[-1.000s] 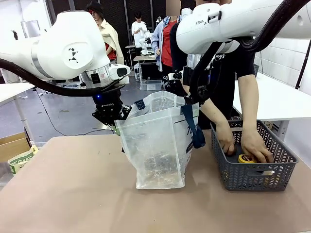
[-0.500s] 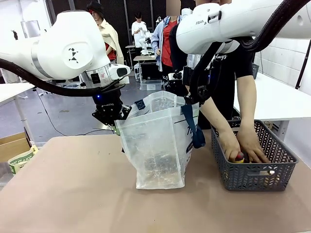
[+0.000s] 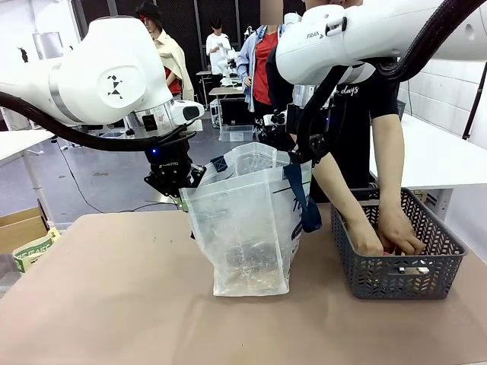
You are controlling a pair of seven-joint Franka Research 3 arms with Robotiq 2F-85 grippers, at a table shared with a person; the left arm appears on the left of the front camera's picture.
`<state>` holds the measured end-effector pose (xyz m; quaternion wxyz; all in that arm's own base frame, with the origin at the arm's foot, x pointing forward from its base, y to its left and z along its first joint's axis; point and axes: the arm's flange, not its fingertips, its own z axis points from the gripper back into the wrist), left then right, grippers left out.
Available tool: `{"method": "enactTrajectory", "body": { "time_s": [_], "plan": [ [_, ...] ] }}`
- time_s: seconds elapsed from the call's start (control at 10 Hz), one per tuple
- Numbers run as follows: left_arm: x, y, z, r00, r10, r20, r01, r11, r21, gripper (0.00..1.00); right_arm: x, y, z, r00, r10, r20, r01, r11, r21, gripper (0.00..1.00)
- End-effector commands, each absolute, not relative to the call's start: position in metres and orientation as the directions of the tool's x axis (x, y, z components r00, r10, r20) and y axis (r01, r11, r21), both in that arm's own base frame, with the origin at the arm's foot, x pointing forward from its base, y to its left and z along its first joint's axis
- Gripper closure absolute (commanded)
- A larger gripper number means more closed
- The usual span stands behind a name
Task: Transfer purchased items from the store into the shopping bag.
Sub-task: Move the Reusable shopping bag to the right side of the table.
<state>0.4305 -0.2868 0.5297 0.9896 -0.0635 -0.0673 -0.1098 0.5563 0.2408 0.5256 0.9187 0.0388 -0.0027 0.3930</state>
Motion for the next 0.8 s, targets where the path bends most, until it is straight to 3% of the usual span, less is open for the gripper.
{"method": "enactTrajectory", "body": {
  "time_s": [0.0,0.7],
  "plan": [
    [0.4307,-0.2860,0.5299,0.967,-0.208,0.148,0.225,0.968,-0.110,1.00,0.5574,0.2374,0.5244,0.704,0.710,0.029,-0.710,0.701,0.067,1.00],
    [0.4307,-0.2860,0.5299,0.967,-0.208,0.148,0.225,0.968,-0.110,1.00,0.5574,0.2374,0.5244,0.704,0.710,0.029,-0.710,0.701,0.067,1.00]
  ]
}}
